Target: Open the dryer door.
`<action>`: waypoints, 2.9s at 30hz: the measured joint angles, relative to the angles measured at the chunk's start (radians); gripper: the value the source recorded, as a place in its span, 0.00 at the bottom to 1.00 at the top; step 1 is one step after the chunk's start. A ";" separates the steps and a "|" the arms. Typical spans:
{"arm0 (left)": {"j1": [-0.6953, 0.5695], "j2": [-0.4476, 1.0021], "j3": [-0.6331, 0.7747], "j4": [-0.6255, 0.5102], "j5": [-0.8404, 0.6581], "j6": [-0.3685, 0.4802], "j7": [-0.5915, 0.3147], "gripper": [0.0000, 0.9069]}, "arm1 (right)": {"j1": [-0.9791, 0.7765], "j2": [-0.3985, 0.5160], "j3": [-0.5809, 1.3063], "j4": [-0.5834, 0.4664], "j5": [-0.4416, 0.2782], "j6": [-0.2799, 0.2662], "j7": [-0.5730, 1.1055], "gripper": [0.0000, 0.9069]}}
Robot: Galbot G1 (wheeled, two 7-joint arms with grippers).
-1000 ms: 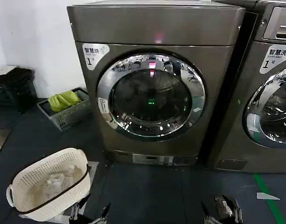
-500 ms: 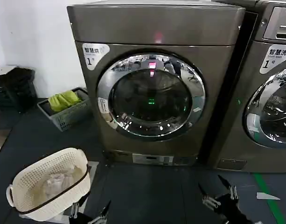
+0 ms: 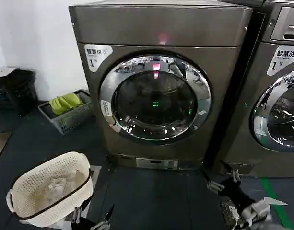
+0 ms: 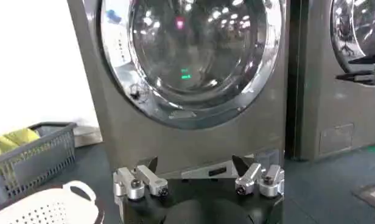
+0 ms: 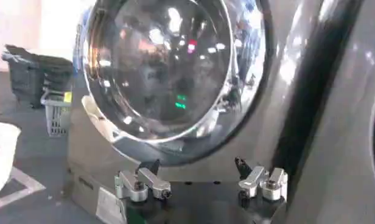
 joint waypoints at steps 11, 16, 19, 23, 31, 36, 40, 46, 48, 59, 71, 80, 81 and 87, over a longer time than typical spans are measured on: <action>-0.002 -0.006 0.000 -0.005 0.011 0.000 0.003 1.00 | 0.210 -0.039 -0.178 -0.114 0.056 0.051 -0.029 1.00; -0.003 -0.013 0.003 -0.004 0.022 -0.002 0.004 1.00 | 0.306 -0.036 -0.256 -0.163 0.085 0.074 -0.029 1.00; 0.000 -0.017 0.003 -0.007 0.024 -0.003 0.004 1.00 | 0.364 -0.030 -0.305 -0.190 0.100 0.089 -0.029 1.00; 0.003 -0.022 0.003 -0.013 0.028 -0.006 0.005 1.00 | 0.439 -0.022 -0.375 -0.227 0.113 0.094 -0.032 1.00; 0.008 -0.038 0.003 -0.017 0.034 -0.014 0.004 1.00 | 0.582 0.004 -0.496 -0.293 0.132 0.096 -0.037 1.00; 0.011 -0.041 0.003 -0.020 0.042 -0.017 0.004 1.00 | 0.653 0.018 -0.551 -0.327 0.144 0.095 -0.038 1.00; 0.013 -0.046 0.002 -0.020 0.048 -0.020 0.004 1.00 | 0.706 0.036 -0.592 -0.355 0.147 0.093 -0.039 1.00; 0.018 -0.053 0.002 -0.020 0.053 -0.024 0.004 1.00 | 0.767 0.066 -0.645 -0.391 0.147 0.090 -0.038 1.00; 0.017 -0.054 0.002 -0.021 0.053 -0.024 0.004 1.00 | 0.785 0.080 -0.662 -0.404 0.146 0.088 -0.035 1.00; 0.012 -0.056 0.001 -0.020 0.053 -0.024 0.004 1.00 | 0.866 0.159 -0.735 -0.461 0.142 0.072 -0.015 1.00; 0.005 -0.059 0.003 -0.014 0.053 -0.026 0.004 1.00 | 0.925 0.238 -0.784 -0.529 0.135 0.062 -0.009 1.00; 0.000 -0.062 0.004 -0.012 0.053 -0.026 0.004 1.00 | 0.969 0.295 -0.814 -0.590 0.121 0.064 -0.013 1.00; 0.000 -0.062 0.003 -0.012 0.053 -0.027 0.004 1.00 | 0.974 0.301 -0.817 -0.596 0.119 0.065 -0.013 1.00; 0.001 -0.064 0.003 -0.011 0.056 -0.031 0.005 1.00 | 1.002 0.351 -0.829 -0.639 0.113 0.066 -0.013 1.00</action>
